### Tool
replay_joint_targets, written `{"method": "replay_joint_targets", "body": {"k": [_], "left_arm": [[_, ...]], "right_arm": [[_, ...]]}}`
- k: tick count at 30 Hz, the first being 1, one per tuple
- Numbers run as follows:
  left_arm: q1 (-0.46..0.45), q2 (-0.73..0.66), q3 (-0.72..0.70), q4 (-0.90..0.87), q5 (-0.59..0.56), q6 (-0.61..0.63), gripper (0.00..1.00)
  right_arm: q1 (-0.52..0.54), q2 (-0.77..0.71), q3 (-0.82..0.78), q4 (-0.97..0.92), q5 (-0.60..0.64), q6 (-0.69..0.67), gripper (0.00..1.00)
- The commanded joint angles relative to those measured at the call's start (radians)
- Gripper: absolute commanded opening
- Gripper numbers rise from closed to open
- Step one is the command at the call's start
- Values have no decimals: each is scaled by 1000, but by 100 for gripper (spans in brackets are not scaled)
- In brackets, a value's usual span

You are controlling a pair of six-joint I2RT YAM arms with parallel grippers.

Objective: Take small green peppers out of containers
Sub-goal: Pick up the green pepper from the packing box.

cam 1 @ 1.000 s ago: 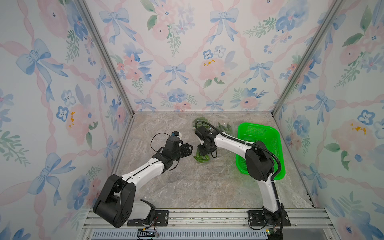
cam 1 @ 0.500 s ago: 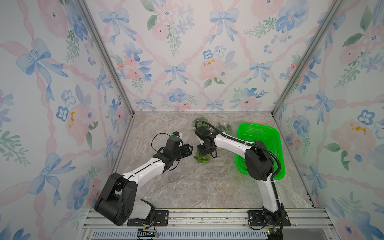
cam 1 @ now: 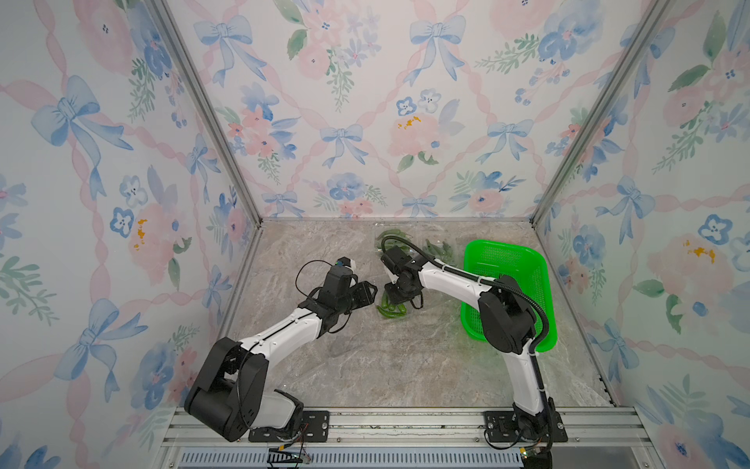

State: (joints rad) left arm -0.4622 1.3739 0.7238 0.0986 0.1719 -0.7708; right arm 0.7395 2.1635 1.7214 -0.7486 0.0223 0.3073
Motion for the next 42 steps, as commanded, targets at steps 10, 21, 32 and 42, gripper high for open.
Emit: {"method": "replay_joint_targets", "body": {"k": [10,21,32,42], "left_arm": [[7,36,60,-8,4,7,44],[5,69,118,-7,26,8,44],[-31,121,199,-8,34,10,44],[-188,311,424,-9,38,11,43]], "right_arm": [[-9,-201,-65,-8,-65,39,11],[-23,-334,-123,36,-64,67,11],[-115,-544,-187,37,-62,88,12],[-413,-812,-362,45,-62,104,13]]}}
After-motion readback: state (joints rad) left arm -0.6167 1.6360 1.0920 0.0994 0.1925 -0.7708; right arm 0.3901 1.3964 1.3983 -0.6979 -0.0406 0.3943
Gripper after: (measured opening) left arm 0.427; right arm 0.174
